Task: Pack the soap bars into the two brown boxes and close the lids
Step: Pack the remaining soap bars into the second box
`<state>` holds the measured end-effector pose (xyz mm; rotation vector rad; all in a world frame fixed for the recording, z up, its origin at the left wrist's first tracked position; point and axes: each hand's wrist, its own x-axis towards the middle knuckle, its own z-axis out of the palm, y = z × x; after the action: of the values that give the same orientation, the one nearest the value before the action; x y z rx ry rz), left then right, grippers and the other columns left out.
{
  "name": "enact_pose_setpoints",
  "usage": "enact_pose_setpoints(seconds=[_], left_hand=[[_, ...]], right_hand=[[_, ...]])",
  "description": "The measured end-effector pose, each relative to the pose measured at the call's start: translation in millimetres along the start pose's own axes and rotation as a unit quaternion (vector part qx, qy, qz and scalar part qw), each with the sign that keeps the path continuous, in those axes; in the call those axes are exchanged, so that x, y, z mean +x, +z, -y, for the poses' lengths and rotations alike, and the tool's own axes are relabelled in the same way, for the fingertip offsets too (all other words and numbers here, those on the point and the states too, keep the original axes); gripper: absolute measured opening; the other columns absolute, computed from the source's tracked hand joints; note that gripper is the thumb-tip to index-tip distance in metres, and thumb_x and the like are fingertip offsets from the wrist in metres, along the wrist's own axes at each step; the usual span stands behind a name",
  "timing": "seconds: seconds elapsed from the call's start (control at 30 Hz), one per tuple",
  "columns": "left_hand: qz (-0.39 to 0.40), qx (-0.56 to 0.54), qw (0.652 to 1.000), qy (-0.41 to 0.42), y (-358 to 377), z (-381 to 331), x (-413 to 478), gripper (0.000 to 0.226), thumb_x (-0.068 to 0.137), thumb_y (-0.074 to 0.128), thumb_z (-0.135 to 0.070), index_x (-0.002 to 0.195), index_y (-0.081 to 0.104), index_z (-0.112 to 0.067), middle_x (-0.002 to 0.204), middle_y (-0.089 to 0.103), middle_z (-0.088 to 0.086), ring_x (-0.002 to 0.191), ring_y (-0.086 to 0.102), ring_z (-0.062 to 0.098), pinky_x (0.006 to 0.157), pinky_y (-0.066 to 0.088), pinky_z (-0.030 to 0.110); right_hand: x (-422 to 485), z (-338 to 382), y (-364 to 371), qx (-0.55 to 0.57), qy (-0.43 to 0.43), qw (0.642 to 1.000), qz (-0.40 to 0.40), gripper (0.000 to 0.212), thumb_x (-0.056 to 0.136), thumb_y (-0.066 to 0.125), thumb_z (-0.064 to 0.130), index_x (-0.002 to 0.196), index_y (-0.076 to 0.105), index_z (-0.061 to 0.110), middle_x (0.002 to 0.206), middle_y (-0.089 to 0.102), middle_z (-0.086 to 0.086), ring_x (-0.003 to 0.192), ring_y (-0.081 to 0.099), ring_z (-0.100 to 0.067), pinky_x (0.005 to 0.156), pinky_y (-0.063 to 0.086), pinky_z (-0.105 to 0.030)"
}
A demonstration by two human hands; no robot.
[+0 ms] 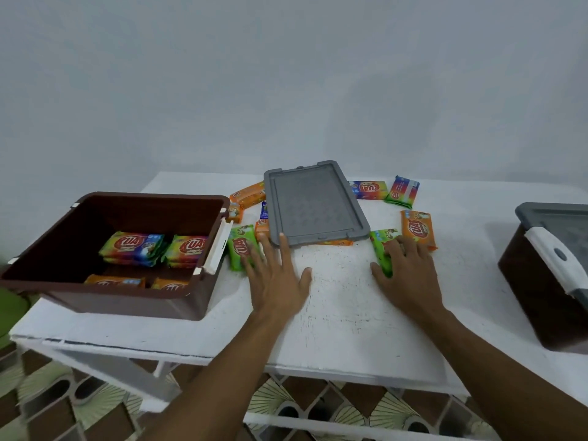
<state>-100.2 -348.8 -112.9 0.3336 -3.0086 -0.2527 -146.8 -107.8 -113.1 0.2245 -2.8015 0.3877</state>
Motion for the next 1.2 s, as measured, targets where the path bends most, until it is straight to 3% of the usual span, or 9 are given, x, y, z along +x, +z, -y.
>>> enact_pose_setpoints(seconds=[0.2,0.43,0.53,0.63,0.77,0.87,1.0,1.1,1.2], left_hand=[[-0.017,-0.039,0.999,0.009,-1.2,0.1,-30.2,0.086,0.093,0.029,-0.064,0.152,-0.017,-0.021,0.160,-0.011,0.018,0.147,-0.006,0.039,0.117,0.008,0.051],[-0.106,-0.002,0.991,0.084,-5.3,2.2,-39.7,0.065,0.088,0.046,-0.052,0.144,0.035,-0.021,0.142,0.037,0.008,0.124,0.038,0.027,0.100,0.025,0.044],[-0.176,-0.076,0.970,0.153,-3.2,3.5,-43.4,0.050,0.084,0.056,-0.042,0.128,0.049,-0.021,0.126,0.045,0.004,0.111,0.048,0.023,0.094,0.027,0.038],[-0.148,-0.083,0.984,0.052,-4.0,7.3,-41.9,0.066,0.083,0.058,-0.050,0.138,0.040,-0.018,0.144,0.035,0.010,0.129,0.035,0.029,0.106,0.030,0.047],[-0.040,-0.063,0.995,0.071,-5.5,10.6,-38.1,0.051,0.085,0.051,-0.042,0.131,0.050,-0.019,0.155,0.026,0.005,0.141,0.017,0.032,0.113,0.027,0.048],[0.000,-0.141,0.968,0.206,-11.8,12.5,-40.8,0.056,0.080,0.056,-0.034,0.135,0.051,-0.022,0.155,0.030,-0.003,0.142,0.023,0.024,0.113,0.031,0.044],[0.005,-0.126,0.985,0.120,-20.7,9.9,-37.0,0.079,0.082,0.059,-0.057,0.147,0.028,-0.025,0.153,0.026,0.001,0.135,0.027,0.021,0.106,0.035,0.038],[0.026,-0.045,0.991,0.121,-30.1,3.4,-32.4,0.070,0.082,0.063,-0.050,0.139,0.038,-0.019,0.134,0.046,0.006,0.119,0.041,0.026,0.095,0.039,0.038],[0.072,-0.070,0.984,0.147,-48.1,-6.6,-27.0,0.075,0.074,0.075,-0.037,0.136,0.037,-0.017,0.129,0.042,0.006,0.110,0.052,0.029,0.086,0.050,0.040]], right_hand=[[-9.7,1.6,-5.7,0.044,0.028,0.999,-0.010,0.049,0.080,0.071,0.039,0.117,0.054,0.012,0.125,0.055,-0.010,0.111,0.049,-0.030,0.088,0.048,-0.042],[-29.1,4.0,-12.8,0.177,0.057,0.982,0.036,0.084,0.071,0.073,0.062,0.138,0.037,0.027,0.130,0.047,0.001,0.111,0.049,-0.017,0.093,0.049,-0.042],[-28.2,4.1,-16.0,0.253,0.081,0.964,0.028,0.062,0.086,0.066,0.044,0.140,0.040,0.027,0.137,0.047,-0.002,0.110,0.055,-0.020,0.089,0.051,-0.037],[-22.6,-1.4,-23.3,0.250,0.065,0.964,0.055,0.044,0.096,0.047,0.006,0.136,0.052,0.023,0.144,0.044,-0.006,0.115,0.053,-0.019,0.078,0.042,-0.010],[-7.0,-9.9,-41.9,0.116,-0.036,0.961,0.250,0.067,0.088,0.048,-0.014,0.135,0.055,0.033,0.157,0.018,0.002,0.143,0.027,-0.023,0.102,0.045,-0.027],[2.5,-6.9,-56.2,-0.013,-0.082,0.948,0.306,0.065,0.088,0.065,0.007,0.140,0.046,0.040,0.159,0.012,0.005,0.145,0.020,-0.023,0.109,0.039,-0.042],[11.8,11.9,-68.7,-0.147,-0.146,0.934,0.291,0.059,0.075,0.071,0.059,0.125,0.053,0.033,0.155,0.028,0.003,0.137,0.032,-0.022,0.106,0.035,-0.050],[11.3,22.9,-64.1,-0.121,-0.137,0.931,0.317,0.055,0.074,0.074,0.056,0.113,0.045,0.029,0.127,0.056,0.004,0.106,0.051,-0.012,0.092,0.042,-0.039],[7.4,26.2,-64.1,-0.065,-0.100,0.941,0.318,0.067,0.075,0.076,0.048,0.127,0.039,0.029,0.126,0.053,0.006,0.104,0.054,-0.011,0.093,0.046,-0.035]])
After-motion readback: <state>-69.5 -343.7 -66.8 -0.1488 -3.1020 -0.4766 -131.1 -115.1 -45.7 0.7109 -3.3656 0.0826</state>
